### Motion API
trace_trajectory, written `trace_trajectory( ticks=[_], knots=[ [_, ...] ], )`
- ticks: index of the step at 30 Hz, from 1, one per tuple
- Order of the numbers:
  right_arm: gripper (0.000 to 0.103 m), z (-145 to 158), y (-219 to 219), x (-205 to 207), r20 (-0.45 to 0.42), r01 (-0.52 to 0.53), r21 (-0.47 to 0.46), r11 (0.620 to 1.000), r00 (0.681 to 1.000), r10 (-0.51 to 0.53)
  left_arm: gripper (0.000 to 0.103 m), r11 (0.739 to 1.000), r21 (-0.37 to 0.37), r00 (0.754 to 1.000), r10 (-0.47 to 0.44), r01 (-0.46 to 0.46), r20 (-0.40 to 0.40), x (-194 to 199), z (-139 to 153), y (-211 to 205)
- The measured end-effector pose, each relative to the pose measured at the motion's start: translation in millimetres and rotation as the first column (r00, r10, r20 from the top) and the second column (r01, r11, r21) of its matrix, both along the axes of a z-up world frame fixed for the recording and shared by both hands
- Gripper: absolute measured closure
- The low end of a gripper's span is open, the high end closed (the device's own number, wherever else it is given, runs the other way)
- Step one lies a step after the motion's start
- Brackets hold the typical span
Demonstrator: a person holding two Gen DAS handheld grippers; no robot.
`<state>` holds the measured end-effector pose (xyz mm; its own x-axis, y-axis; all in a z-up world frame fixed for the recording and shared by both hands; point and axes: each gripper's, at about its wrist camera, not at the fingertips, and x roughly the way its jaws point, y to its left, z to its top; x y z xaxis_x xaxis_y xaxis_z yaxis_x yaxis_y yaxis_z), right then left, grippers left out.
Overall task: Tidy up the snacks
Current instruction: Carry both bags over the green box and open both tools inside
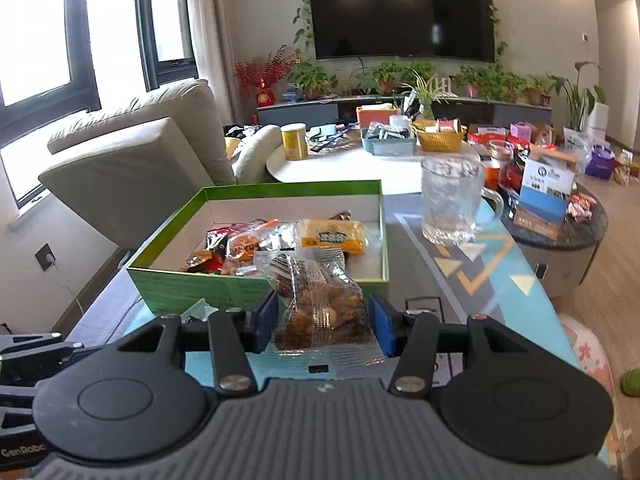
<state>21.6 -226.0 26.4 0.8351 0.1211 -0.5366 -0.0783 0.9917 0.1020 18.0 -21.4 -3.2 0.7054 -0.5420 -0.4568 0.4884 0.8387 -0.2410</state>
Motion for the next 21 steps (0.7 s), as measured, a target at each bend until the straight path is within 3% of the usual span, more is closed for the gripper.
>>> trace_trajectory(
  ticks=[8, 14, 21],
  knots=[
    [0.051, 5.9, 11.5, 18.8, 0.007, 0.005, -0.02, 1.0, 1.0, -0.005, 0.076, 0.998, -0.04, 0.999, 0.039, -0.038, 0.025, 14.0, 9.8, 11.8],
    [0.051, 10.8, 13.3, 37.3, 0.022, 0.019, -0.017, 1.0, 1.0, -0.019, 0.076, 0.995, -0.054, 0.989, 0.084, -0.078, 0.123, 47.5, 35.6, 7.0],
    [0.051, 9.8, 23.0, 72.6, 0.026, 0.004, -0.026, 1.0, 1.0, -0.004, 0.076, 0.985, -0.055, 0.982, 0.165, -0.161, 0.09, 107.6, 34.9, 7.5]
  ],
)
